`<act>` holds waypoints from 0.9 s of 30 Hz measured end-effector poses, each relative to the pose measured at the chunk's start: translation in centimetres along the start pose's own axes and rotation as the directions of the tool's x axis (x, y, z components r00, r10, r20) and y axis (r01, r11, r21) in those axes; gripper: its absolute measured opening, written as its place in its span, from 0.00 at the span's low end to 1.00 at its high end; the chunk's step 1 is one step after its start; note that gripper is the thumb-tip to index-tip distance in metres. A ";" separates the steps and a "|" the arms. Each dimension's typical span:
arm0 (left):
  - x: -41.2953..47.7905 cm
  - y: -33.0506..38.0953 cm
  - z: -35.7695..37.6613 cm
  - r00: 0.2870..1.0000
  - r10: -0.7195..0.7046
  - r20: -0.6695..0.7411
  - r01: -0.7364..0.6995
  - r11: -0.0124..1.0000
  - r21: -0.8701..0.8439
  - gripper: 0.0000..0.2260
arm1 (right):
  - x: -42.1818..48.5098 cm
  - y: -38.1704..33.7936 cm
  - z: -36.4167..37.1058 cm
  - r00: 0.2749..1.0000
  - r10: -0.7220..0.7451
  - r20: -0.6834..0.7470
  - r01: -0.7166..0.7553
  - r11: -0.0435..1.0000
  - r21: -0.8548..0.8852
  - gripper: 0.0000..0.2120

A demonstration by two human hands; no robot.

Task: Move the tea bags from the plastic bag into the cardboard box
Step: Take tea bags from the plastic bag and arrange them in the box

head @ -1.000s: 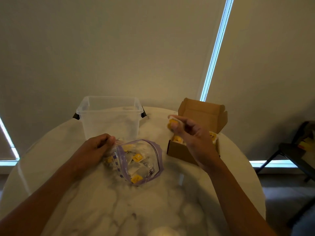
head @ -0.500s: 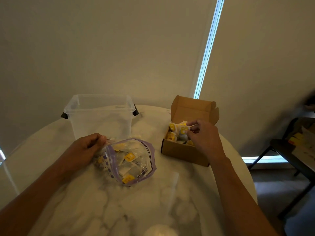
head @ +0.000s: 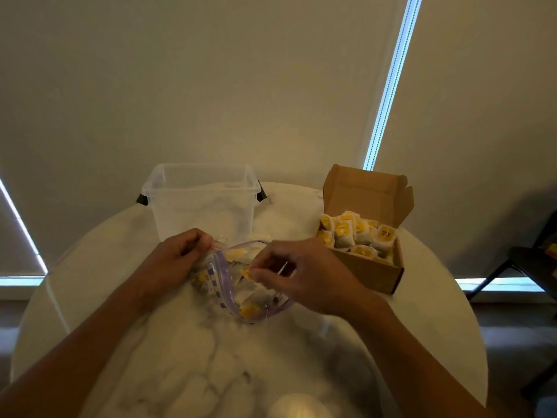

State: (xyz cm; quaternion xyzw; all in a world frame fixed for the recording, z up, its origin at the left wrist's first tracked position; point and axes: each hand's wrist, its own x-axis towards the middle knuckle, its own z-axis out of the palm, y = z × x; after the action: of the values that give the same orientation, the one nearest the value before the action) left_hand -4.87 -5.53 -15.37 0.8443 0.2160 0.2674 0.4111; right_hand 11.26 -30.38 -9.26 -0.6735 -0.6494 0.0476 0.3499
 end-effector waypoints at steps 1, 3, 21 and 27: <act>-0.1 0.3 0.0 1.000 -0.001 -0.001 0.001 1.000 0.001 0.15 | 0.3 0.0 1.0 0.997 -0.039 0.069 0.044 0.997 -0.061 0.08; -0.2 0.6 0.0 1.000 0.008 -0.011 -0.008 1.000 0.013 0.14 | 0.8 0.3 2.6 0.979 -0.065 0.192 0.102 0.977 -0.189 0.10; -0.1 0.7 -0.2 1.000 -0.004 0.000 0.004 0.998 0.063 0.13 | 0.3 0.1 2.1 0.962 0.272 -0.041 -0.265 0.957 0.120 0.04; 0.0 0.6 -0.2 1.000 0.005 0.002 -0.005 0.997 0.079 0.14 | 0.3 0.9 0.9 0.949 0.314 -0.019 -0.289 0.894 0.343 0.13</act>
State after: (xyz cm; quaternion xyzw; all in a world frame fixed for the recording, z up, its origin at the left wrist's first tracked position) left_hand -4.89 -5.78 -14.79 0.8605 0.2241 0.2590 0.3772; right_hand 11.56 -29.70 -10.31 -0.6977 -0.5061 0.1864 0.4715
